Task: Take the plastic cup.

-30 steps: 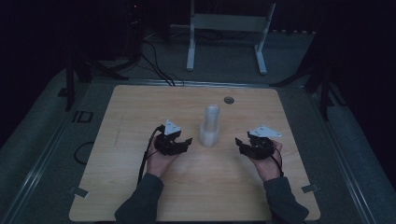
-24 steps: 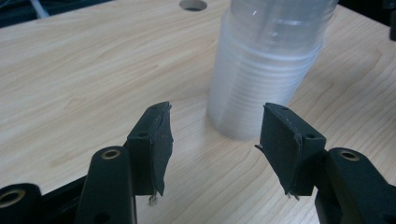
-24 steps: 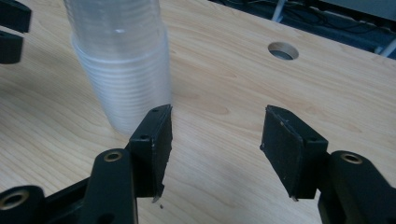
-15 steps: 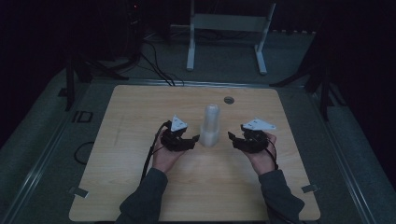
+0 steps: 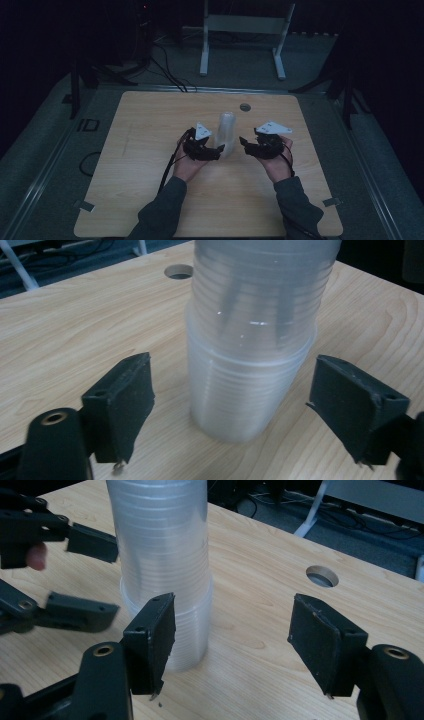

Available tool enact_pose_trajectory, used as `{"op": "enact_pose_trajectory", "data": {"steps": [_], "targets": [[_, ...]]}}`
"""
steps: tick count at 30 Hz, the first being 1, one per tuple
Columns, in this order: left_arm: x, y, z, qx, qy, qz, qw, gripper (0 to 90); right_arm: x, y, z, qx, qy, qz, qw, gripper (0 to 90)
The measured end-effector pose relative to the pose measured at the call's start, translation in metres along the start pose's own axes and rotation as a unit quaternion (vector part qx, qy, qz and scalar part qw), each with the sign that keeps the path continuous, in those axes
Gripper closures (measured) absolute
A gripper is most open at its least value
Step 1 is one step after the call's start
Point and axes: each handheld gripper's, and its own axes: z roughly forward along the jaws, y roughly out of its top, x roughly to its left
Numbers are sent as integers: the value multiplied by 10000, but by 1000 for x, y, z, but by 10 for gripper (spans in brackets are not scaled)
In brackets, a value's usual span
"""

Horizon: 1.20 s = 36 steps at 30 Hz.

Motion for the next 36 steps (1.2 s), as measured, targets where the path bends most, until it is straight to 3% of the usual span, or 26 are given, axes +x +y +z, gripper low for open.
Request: {"op": "enact_pose_trajectory", "data": {"steps": [4, 12, 21, 26, 36], "targets": [[-5, 0, 8, -62, -50, -85, 9999, 161, -1, 2, 0, -27, -21, 29, 10000, 332], [-11, 0, 18, -79, 139, 92, 9998, 159, 0, 7, 1, -115, 13, 110, 9999, 301], [-13, -2, 27, -115, 177, 23, 9998, 166, 2, 13, 5, -168, 99, 142, 9997, 301], [-14, -2, 27, -297, 179, -28, 9994, 172, 2, 15, 8, -223, 218, 244, 9992, 301], [-13, -3, 28, -350, 183, -45, 9992, 204, 9, 22, 15, -246, 316, 163, 9991, 303]]}}
